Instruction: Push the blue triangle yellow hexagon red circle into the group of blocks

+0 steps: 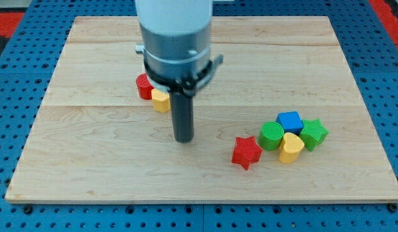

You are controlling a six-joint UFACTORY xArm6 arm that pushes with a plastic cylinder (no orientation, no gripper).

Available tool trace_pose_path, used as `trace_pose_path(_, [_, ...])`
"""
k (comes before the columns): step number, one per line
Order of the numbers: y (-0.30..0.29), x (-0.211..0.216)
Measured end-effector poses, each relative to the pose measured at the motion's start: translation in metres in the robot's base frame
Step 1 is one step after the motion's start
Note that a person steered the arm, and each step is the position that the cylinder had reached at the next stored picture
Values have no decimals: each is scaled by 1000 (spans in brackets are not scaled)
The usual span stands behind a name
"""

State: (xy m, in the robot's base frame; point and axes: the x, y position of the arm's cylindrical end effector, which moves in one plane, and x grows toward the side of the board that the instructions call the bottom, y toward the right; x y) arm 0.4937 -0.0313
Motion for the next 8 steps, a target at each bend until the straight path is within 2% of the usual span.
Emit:
trace_pose_path(1, [44, -52])
trace_pose_path(2, [57, -107])
trace_pose_path(3, [16, -147])
trace_pose_path(4, [-44, -148])
trace_pose_path(5, [-57, -136])
trace_pose_path(6, [-6, -157])
trace_pose_path(7, [23, -129])
trace_pose_path(8, [-2, -116])
